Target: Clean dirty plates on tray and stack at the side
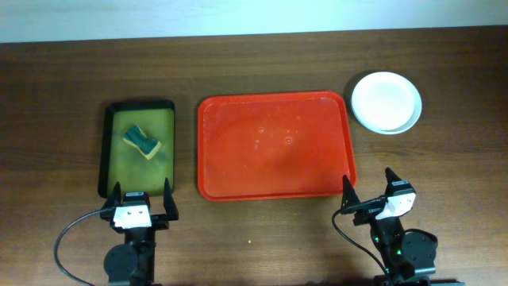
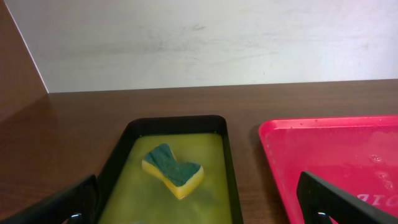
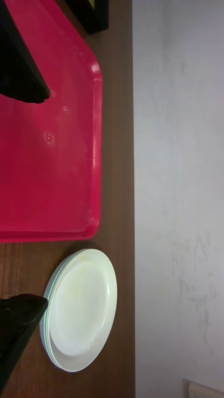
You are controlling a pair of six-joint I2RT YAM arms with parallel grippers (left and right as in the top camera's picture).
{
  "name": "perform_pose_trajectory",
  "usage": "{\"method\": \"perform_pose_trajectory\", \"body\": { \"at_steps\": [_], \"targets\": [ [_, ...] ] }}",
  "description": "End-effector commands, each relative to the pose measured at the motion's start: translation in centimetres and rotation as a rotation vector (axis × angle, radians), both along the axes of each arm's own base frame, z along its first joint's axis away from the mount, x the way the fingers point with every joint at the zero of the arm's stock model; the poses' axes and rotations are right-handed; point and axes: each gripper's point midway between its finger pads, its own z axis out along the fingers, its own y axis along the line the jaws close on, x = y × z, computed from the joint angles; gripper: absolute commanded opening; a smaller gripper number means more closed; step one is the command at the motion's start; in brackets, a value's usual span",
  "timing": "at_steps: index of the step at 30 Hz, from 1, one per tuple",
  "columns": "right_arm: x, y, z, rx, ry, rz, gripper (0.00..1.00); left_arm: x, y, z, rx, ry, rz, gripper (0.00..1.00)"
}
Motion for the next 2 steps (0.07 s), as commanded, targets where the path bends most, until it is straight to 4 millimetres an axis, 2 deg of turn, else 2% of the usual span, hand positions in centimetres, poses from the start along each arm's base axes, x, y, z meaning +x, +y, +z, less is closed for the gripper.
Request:
{"method": "perform_pose_trajectory", "body": {
  "at_steps": [1, 2],
  "targets": [
    [-0.01, 0.05, -0.3, 0.0, 0.005, 0.0, 0.99, -0.02, -0.1, -0.09, 0.014, 0.001, -0.01, 0.99],
    [-0.01, 0.05, -0.3, 0.0, 0.005, 0.0, 0.99, -0.02, -0.1, -0.09, 0.014, 0.001, -0.01, 0.99]
  ]
}}
